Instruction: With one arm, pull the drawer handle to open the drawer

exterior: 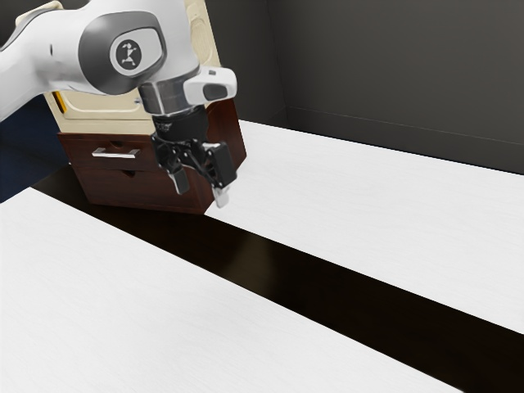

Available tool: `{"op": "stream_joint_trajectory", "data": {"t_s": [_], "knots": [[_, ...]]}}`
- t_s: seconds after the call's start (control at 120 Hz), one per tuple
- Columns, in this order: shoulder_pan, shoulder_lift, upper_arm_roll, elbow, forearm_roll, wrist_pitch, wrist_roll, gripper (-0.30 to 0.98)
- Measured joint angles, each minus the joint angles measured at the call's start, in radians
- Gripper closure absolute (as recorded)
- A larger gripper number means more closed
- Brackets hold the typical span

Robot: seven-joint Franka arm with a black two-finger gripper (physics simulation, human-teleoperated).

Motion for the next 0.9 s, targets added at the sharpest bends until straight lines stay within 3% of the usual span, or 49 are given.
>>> {"op": "stream_joint_trajectory", "data": {"t_s": [0.367,0.475,0.583,0.733,0.9], "knots": [[0.000,0.002,0.003,0.007,-0.007,-0.014,0.022,0.00],[0.010,-0.010,0.002,0.189,-0.017,-0.070,0.025,0.00],[0.006,-0.017,0.002,0.240,-0.021,-0.113,0.027,0.00],[0.017,-0.010,0.005,0.236,-0.021,-0.135,0.031,0.00],[0.071,-0.001,0.005,0.119,-0.013,-0.129,0.037,0.00]]}}
